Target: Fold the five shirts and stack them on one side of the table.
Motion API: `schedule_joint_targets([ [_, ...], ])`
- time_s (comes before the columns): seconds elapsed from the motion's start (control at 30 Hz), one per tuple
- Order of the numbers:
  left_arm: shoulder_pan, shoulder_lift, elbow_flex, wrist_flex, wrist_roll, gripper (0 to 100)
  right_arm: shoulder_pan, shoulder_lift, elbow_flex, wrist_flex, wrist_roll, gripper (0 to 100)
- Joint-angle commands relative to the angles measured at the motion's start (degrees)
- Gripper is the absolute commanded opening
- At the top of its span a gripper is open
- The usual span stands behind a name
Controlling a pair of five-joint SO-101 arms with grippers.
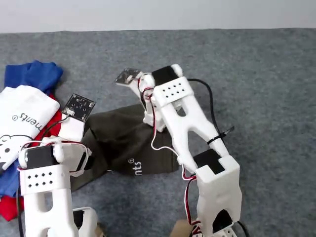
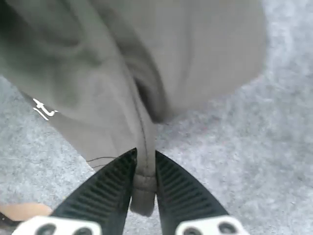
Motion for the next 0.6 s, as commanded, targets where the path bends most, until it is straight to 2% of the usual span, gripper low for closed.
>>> schedule_joint_targets([
  [0.0, 0.53, -1.14, -4.62, 3.08, 0.35, 19, 0.66, -7.08, -2.55, 2.51, 0.35, 1.0],
  [0.27, 0.62, -1.05, -4.18, 5.98, 0.26, 12, 0.84, -14.64, 7.47, 2.42, 0.18, 1.0],
  [0.57, 0.62, -0.70, 0.13, -0.97, -2.90, 10, 1.19, -13.41, 9.14, 2.33, -1.93, 1.0],
])
